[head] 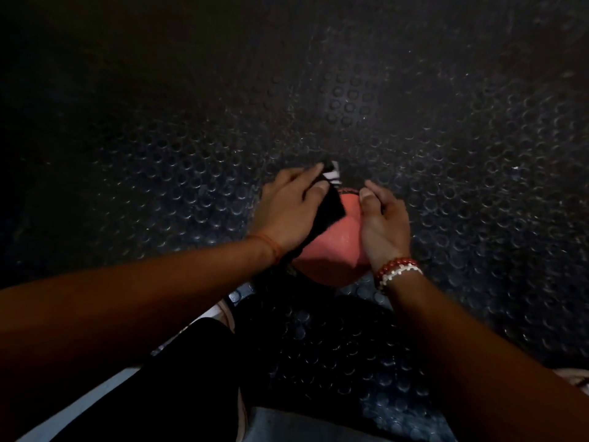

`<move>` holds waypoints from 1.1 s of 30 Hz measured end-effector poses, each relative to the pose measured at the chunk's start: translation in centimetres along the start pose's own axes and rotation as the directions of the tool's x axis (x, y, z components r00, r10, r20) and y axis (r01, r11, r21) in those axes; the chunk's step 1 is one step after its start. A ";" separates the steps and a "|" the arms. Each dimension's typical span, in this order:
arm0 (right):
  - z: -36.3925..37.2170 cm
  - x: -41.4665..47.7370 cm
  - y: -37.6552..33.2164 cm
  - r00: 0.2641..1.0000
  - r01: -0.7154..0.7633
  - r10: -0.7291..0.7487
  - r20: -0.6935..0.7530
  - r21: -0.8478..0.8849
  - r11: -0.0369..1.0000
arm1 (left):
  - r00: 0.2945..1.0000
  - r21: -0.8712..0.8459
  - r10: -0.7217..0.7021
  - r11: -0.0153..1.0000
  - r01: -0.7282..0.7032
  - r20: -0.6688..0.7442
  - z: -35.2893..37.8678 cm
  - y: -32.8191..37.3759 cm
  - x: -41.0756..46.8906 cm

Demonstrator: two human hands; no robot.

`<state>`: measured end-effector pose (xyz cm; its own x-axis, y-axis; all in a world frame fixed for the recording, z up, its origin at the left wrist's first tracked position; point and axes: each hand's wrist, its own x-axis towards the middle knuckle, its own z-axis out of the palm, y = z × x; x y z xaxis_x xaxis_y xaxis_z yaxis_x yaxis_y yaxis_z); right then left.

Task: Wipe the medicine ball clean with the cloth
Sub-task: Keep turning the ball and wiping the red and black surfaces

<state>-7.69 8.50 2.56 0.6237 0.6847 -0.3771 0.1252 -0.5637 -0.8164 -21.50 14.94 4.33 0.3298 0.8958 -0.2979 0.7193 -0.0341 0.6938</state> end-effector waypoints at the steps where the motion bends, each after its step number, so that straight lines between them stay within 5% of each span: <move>1: 0.2 -0.1 0.1 1.000 0.012 -0.012 0.007 0.006 1.000 | 0.995 0.098 0.090 0.991 -0.094 0.048 -0.1 0.6 0.4; 3: 0.5 -0.1 0.0 1.000 0.025 -0.025 0.007 -0.005 1.000 | 0.987 0.131 0.095 0.985 -0.112 0.127 -0.7 2.1 2.1; 8: 0.3 -0.5 -0.2 1.000 -0.010 0.010 -0.009 -0.001 1.000 | 0.928 0.078 -0.209 0.978 0.194 0.309 -1.6 2.9 6.3; 13: 0.3 -0.6 -0.5 1.000 -0.022 0.022 0.013 -0.017 1.000 | 0.873 -0.133 -0.391 0.887 0.442 0.291 -1.9 -0.1 5.3; 16: 0.1 -0.2 -0.8 1.000 0.000 -0.001 -0.010 -0.041 0.999 | 0.905 -0.095 -0.372 0.913 0.397 0.208 -1.7 -2.0 3.5; 19: 0.0 -0.5 -0.6 1.000 -0.010 0.011 0.007 -0.038 0.999 | 0.977 -0.047 -0.191 0.980 0.195 0.091 -1.0 -1.7 2.1; 23: 0.1 -1.1 -0.7 0.999 0.032 -0.032 0.002 -0.040 0.999 | 0.985 0.133 -0.017 0.991 -0.006 0.171 -0.9 1.4 3.3; 28: 0.3 -1.0 -0.5 1.000 0.024 -0.024 -0.007 -0.035 0.999 | 0.940 0.103 -0.131 0.989 0.103 0.314 -1.2 2.7 6.1; 33: 0.6 -0.7 -0.8 1.000 0.013 -0.013 -0.004 -0.045 0.999 | 0.903 -0.064 -0.356 0.923 0.380 0.240 -1.7 0.1 6.1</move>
<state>-8.69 8.76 3.22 0.6248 0.6902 -0.3650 0.1676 -0.5751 -0.8007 -20.47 21.13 3.65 0.1884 0.7151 -0.6731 0.7500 0.3377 0.5688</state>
